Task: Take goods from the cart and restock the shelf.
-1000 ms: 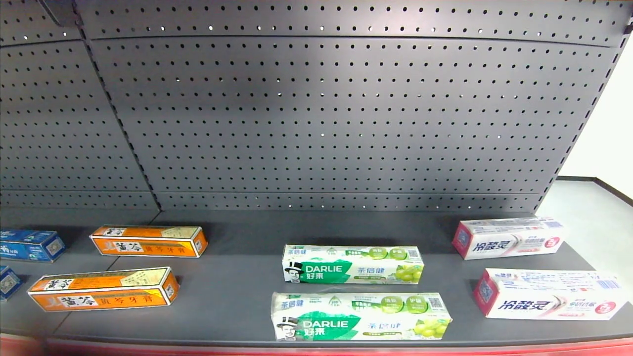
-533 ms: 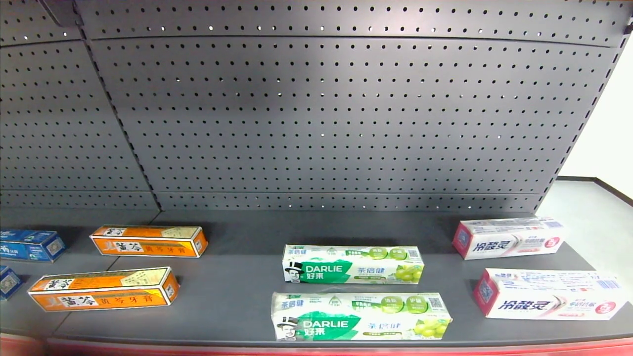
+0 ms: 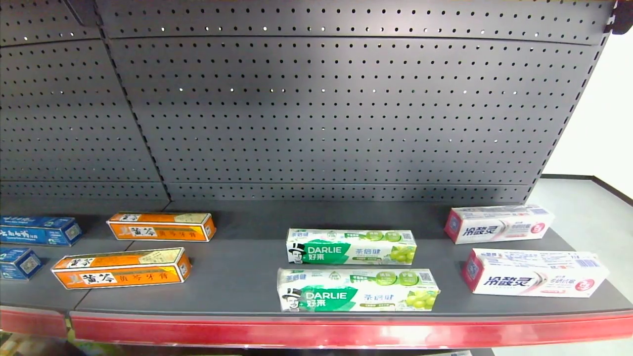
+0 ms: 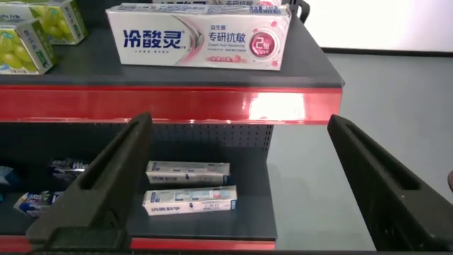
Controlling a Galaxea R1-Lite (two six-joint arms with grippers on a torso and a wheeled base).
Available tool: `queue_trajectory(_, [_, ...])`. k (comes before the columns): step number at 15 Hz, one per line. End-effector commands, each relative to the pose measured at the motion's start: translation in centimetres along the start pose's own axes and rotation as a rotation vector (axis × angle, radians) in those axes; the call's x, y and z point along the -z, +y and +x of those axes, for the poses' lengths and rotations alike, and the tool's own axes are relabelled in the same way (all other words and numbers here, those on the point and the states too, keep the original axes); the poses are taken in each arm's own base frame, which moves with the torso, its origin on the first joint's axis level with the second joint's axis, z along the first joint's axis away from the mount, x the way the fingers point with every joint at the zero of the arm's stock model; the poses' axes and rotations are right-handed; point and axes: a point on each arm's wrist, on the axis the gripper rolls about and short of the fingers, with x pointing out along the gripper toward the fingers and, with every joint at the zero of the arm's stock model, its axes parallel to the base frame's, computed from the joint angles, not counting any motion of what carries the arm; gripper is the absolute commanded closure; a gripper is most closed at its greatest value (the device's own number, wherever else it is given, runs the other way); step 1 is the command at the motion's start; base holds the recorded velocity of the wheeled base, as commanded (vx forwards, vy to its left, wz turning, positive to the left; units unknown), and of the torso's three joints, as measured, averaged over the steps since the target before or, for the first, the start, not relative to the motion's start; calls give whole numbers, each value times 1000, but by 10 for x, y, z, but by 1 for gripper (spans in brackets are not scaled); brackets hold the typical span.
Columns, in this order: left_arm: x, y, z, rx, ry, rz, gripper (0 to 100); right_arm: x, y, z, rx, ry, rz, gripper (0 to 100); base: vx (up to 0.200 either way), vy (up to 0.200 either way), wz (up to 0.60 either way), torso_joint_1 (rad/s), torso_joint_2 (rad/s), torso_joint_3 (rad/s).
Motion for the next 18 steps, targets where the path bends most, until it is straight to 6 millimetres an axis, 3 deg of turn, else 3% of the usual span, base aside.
queue_trajectory(1, [0,0,0,0,-5,0,0,0,0,0,1,-1,0,0,0,0,0,0,0,0])
queue_trajectory(18, [0,0,0,3,-5,3,0,0,0,0,0,0,0,0,0,0,0,0,0,0])
